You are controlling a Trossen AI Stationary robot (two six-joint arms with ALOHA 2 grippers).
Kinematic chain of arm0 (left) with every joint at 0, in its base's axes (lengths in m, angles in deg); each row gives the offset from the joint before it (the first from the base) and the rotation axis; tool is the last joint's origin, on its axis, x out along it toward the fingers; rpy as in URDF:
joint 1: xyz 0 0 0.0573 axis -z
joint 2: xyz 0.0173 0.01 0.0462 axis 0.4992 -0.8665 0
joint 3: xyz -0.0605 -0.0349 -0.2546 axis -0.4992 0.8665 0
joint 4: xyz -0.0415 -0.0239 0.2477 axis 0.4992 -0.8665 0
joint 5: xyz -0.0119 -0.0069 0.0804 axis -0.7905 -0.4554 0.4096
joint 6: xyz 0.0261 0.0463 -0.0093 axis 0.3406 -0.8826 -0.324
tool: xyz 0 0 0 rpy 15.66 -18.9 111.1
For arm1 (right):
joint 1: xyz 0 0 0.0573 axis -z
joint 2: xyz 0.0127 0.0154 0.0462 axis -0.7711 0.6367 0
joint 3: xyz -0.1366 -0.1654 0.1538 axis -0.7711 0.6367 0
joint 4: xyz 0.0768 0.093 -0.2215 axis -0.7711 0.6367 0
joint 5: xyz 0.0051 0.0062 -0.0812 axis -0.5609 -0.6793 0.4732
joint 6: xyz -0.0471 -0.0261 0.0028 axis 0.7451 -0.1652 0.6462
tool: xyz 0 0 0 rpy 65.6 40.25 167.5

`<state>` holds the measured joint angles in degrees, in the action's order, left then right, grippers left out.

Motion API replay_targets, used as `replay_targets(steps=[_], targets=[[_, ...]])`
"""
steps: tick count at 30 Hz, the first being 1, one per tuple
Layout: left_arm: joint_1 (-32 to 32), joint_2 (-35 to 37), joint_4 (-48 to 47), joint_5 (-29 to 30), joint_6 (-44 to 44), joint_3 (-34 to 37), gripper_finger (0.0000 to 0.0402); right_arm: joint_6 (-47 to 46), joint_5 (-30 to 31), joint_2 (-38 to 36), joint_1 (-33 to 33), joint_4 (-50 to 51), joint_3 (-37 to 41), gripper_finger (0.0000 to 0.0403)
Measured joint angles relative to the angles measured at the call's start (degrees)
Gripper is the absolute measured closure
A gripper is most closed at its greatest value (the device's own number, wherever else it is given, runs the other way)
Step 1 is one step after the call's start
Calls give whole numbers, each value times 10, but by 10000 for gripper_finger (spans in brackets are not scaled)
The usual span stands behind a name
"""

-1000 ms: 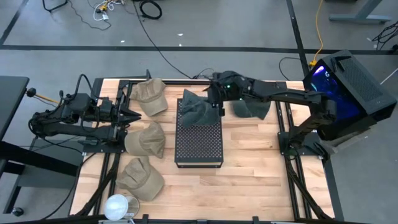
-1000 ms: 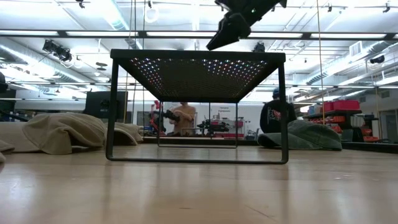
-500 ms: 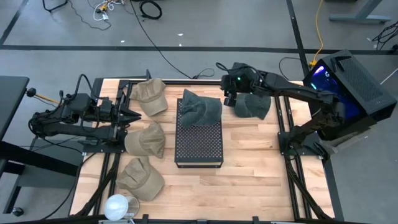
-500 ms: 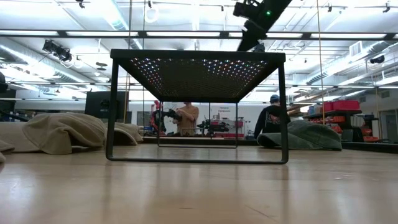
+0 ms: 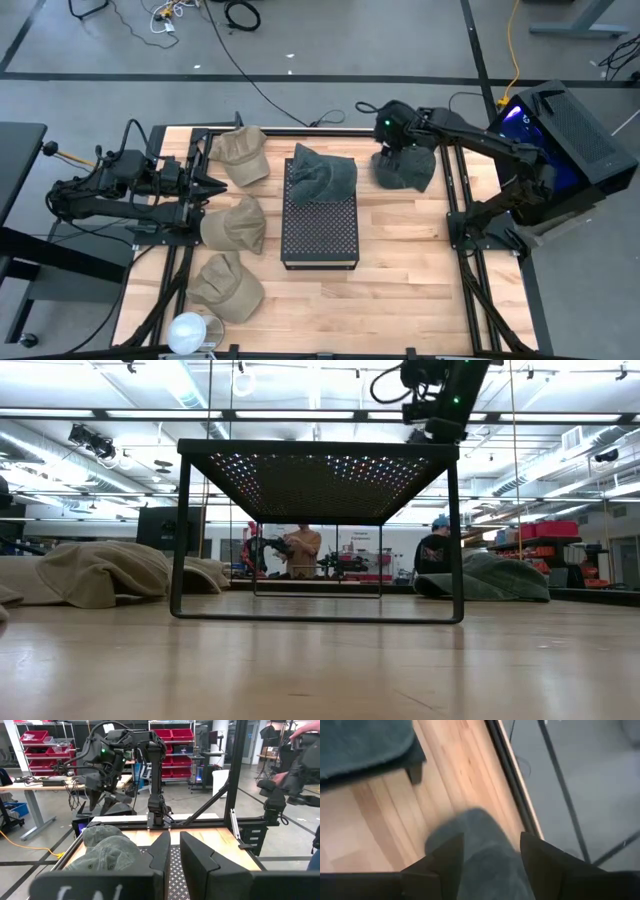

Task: Pick & Place hat
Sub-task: Stack the gray cap on top of the other gray cap on the shelf

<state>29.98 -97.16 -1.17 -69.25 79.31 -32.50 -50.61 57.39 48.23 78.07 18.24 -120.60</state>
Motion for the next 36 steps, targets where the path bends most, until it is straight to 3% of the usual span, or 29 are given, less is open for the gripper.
replay_targets(steps=[5,18,36], targets=[[0,0,0,0,0,0,353,0,0,-3,13,26,38,208],[0,0,0,0,0,0,353,182,-5,2,61,30,131,208],[0,0,0,0,0,0,353,205,30,101,83,41,133,208]])
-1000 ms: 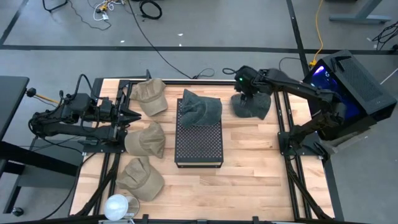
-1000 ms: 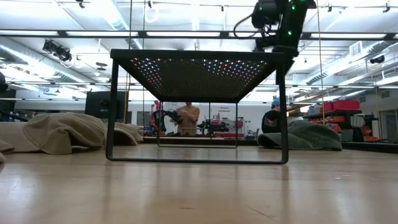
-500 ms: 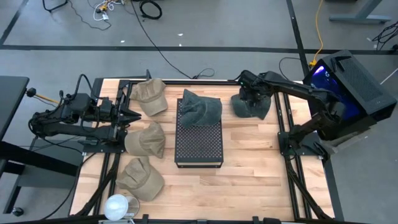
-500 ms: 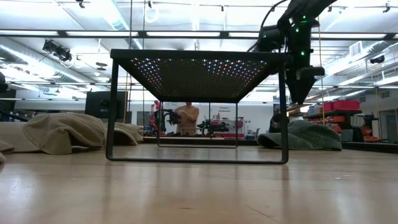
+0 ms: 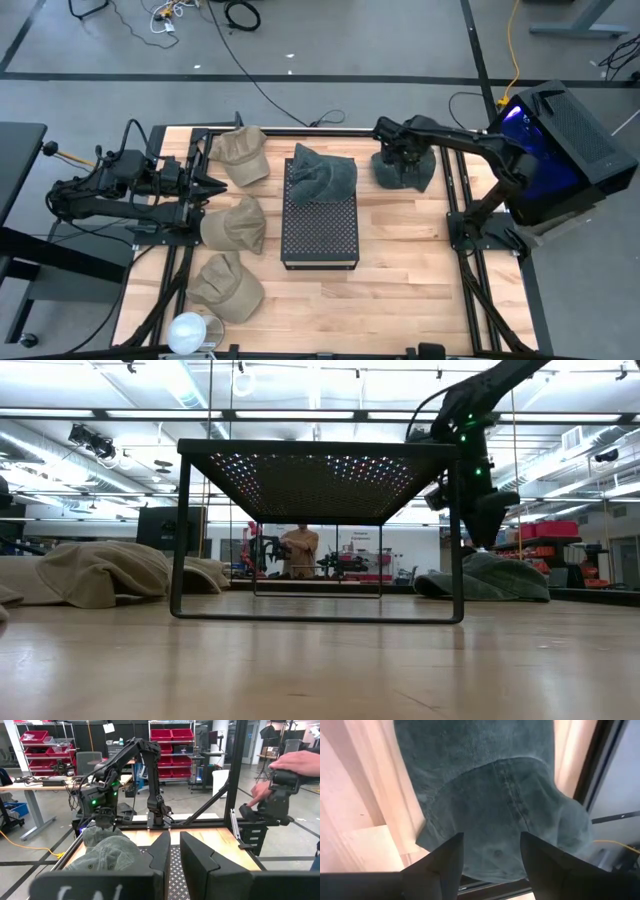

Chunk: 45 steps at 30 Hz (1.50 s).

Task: Pick & Place hat
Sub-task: Stack the gray cap on top of the other gray cap on the shelf

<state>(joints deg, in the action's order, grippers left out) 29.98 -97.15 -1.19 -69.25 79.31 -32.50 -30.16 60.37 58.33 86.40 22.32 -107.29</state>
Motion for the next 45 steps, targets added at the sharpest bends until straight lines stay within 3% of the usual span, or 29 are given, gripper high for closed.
replay_targets(steps=[15,30,45], targets=[[0,0,0,0,0,0,353,5,-4,42,21,-18,0,224],[0,0,0,0,0,0,353,10,-5,42,22,-21,0,395],[0,0,0,0,0,0,353,52,0,-2,10,7,0,402]])
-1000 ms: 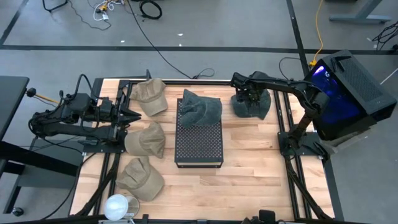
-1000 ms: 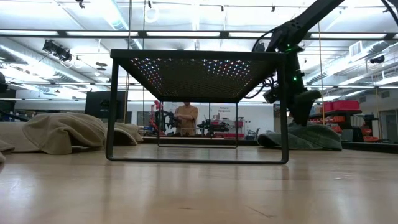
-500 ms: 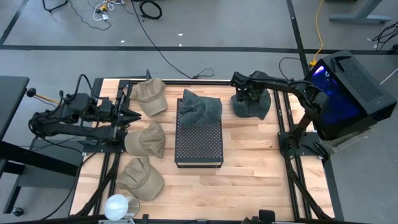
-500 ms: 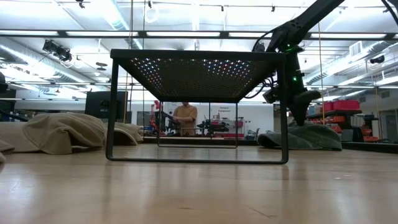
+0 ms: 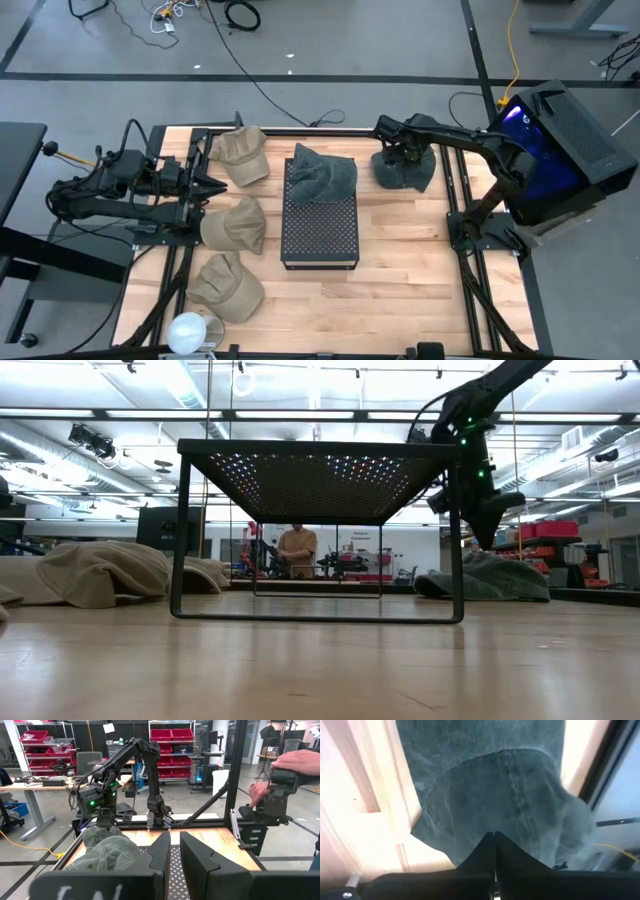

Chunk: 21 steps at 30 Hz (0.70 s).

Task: Pick & Place hat
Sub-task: Stack the gray cap on top of the other gray cap on the shelf

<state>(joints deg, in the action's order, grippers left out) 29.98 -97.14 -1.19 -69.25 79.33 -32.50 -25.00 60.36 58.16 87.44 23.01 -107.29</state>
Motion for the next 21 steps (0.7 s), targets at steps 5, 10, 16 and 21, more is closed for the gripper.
replay_targets(steps=[5,10,16,21], targets=[[0,0,0,0,0,0,353,34,0,-22,-1,-15,0,396],[0,0,0,0,0,0,353,22,0,-23,-1,-39,0,357],[0,0,0,0,0,0,353,34,-1,-21,-1,-57,0,274],[0,0,0,0,0,0,353,31,0,-8,-1,-63,0,204]])
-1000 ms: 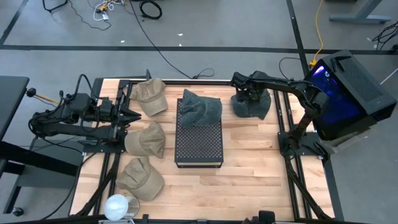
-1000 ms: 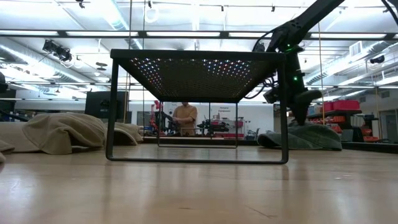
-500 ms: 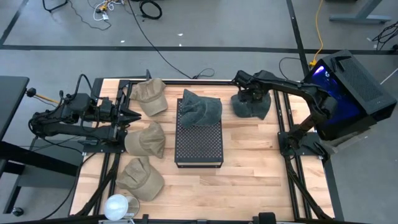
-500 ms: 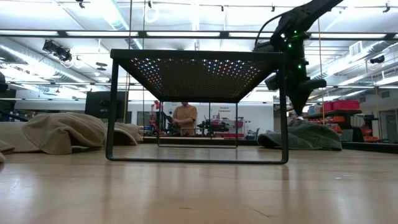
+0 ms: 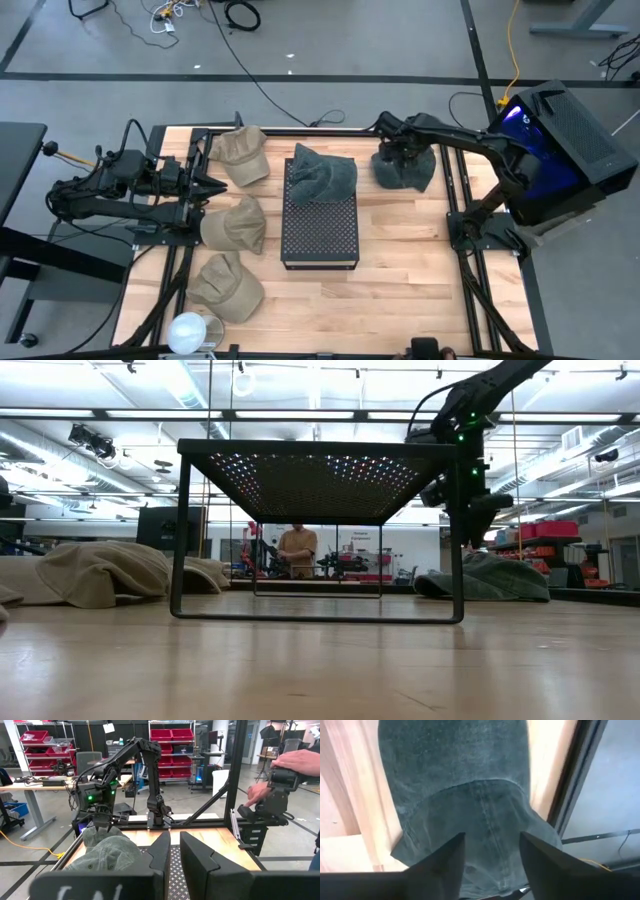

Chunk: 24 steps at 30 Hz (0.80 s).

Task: Pick & Place hat
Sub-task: Stack the gray cap on top of the other gray cap on the shelf

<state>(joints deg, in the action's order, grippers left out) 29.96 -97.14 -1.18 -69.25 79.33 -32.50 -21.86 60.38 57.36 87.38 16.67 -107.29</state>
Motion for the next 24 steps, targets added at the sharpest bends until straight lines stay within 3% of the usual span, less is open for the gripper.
replay_targets(steps=[6,13,18,24], targets=[[0,0,0,0,0,0,353,-26,6,32,2,0,0,162],[0,0,0,0,0,0,353,-27,17,62,11,8,0,164],[0,0,0,0,0,0,353,-26,11,78,13,16,0,198],[0,0,0,0,0,0,353,-24,15,89,13,18,0,275]])
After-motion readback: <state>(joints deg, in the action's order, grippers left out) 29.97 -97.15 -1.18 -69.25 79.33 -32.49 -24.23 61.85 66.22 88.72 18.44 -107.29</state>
